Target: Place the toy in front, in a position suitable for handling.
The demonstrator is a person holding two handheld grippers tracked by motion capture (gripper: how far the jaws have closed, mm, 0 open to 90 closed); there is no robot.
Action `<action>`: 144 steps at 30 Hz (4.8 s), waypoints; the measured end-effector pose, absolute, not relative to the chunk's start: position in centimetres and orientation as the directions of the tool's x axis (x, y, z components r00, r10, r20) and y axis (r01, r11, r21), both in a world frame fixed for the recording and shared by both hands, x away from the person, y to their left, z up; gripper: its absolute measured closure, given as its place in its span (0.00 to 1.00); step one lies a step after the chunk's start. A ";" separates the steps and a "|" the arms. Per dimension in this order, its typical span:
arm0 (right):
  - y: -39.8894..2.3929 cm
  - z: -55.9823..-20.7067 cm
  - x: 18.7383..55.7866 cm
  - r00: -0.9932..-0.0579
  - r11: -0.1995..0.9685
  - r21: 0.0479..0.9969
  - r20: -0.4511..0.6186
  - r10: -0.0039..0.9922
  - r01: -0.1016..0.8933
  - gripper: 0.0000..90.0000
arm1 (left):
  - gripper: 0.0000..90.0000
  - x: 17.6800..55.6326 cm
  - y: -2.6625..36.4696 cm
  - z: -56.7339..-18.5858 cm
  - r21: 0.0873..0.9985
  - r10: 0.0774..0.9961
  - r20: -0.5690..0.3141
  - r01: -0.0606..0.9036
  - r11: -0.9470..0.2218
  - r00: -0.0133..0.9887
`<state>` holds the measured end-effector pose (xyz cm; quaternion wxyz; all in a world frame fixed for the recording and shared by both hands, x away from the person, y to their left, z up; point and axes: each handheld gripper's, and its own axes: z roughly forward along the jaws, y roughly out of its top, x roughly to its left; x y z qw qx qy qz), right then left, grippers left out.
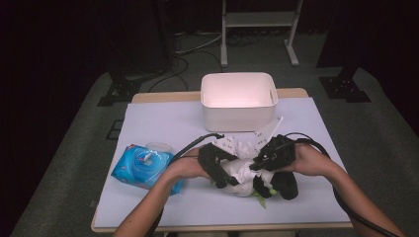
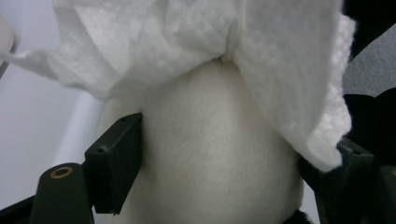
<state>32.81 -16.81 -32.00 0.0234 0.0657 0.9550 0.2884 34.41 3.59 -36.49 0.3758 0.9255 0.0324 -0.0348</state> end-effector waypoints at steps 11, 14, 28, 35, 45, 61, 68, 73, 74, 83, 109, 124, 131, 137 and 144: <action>-19.4 -30.9 32.8 -0.983 0.805 0.573 0.000 0.186 0.152 0.91 | 0.23 34.2 3.7 -36.4 0.693 0.032 -0.087 0.084 -0.716 0.996; -20.9 -30.6 32.7 -0.977 0.795 0.581 -0.001 0.215 0.174 0.91 | 0.23 34.2 3.7 -36.4 0.694 0.029 -0.091 0.085 -0.715 0.995; -23.9 -31.7 31.6 -0.964 0.774 0.585 0.053 0.259 0.240 0.91 | 0.13 34.2 3.3 -35.5 0.681 0.063 -0.129 0.135 -0.719 0.990; -23.6 -32.4 30.7 -0.969 0.774 0.588 0.071 0.238 0.233 0.91 | 0.09 34.3 3.3 -36.2 0.662 0.075 -0.185 0.181 -0.728 0.980; -23.7 -33.1 30.5 -0.968 0.761 0.603 0.085 0.235 0.238 0.92 | 0.00 34.1 2.2 -38.0 0.647 0.086 -0.219 0.211 -0.733 0.972; -23.7 -31.6 30.9 -0.972 0.758 0.621 0.029 0.234 0.201 0.91 | 0.34 34.6 1.9 -36.8 0.674 0.068 -0.070 0.097 -0.733 0.995; -23.9 -30.5 32.1 -0.967 0.755 0.625 0.000 0.255 0.199 0.91 | 0.34 36.0 1.6 -35.1 0.651 0.060 0.061 0.006 -0.759 0.996; -23.5 -30.8 32.5 -0.966 0.772 0.602 -0.005 0.259 0.204 0.91 | 0.30 36.1 1.4 -35.6 0.634 0.038 0.089 -0.027 -0.773 0.995; -23.3 -30.9 32.5 -0.968 0.776 0.598 -0.004 0.252 0.199 0.91 | 0.29 36.0 1.3 -35.8 0.634 0.038 0.087 -0.026 -0.773 0.995; -20.2 -32.0 33.3 -0.979 0.789 0.590 0.014 0.205 0.174 0.91 | 0.21 35.3 1.8 -36.9 0.642 0.041 0.077 -0.018 -0.767 0.996; -25.7 -33.2 32.6 -0.951 0.755 0.589 0.085 0.298 0.289 0.91 | 0.13 34.9 2.8 -37.1 0.704 0.060 0.015 0.032 -0.710 0.998; -26.1 -34.4 30.6 -0.953 0.763 0.580 0.086 0.290 0.285 0.91 | 0.12 35.0 3.4 -37.4 0.697 0.109 -0.050 0.113 -0.708 0.993; -24.7 -33.3 30.5 -0.964 0.777 0.584 0.032 0.266 0.234 0.91 | 0.15 34.8 3.0 -37.5 0.698 0.114 -0.022 0.096 -0.710 0.993; -21.9 -33.2 31.0 -0.974 0.794 0.576 0.017 0.228 0.196 0.91 | 0.16 34.7 2.8 -37.5 0.706 0.102 -0.013 0.081 -0.704 0.995; -18.5 -34.2 32.1 -0.984 0.824 0.545 0.014 0.177 0.156 0.91 | 0.16 34.4 2.8 -37.5 0.705 0.104 -0.002 0.075 -0.705 0.995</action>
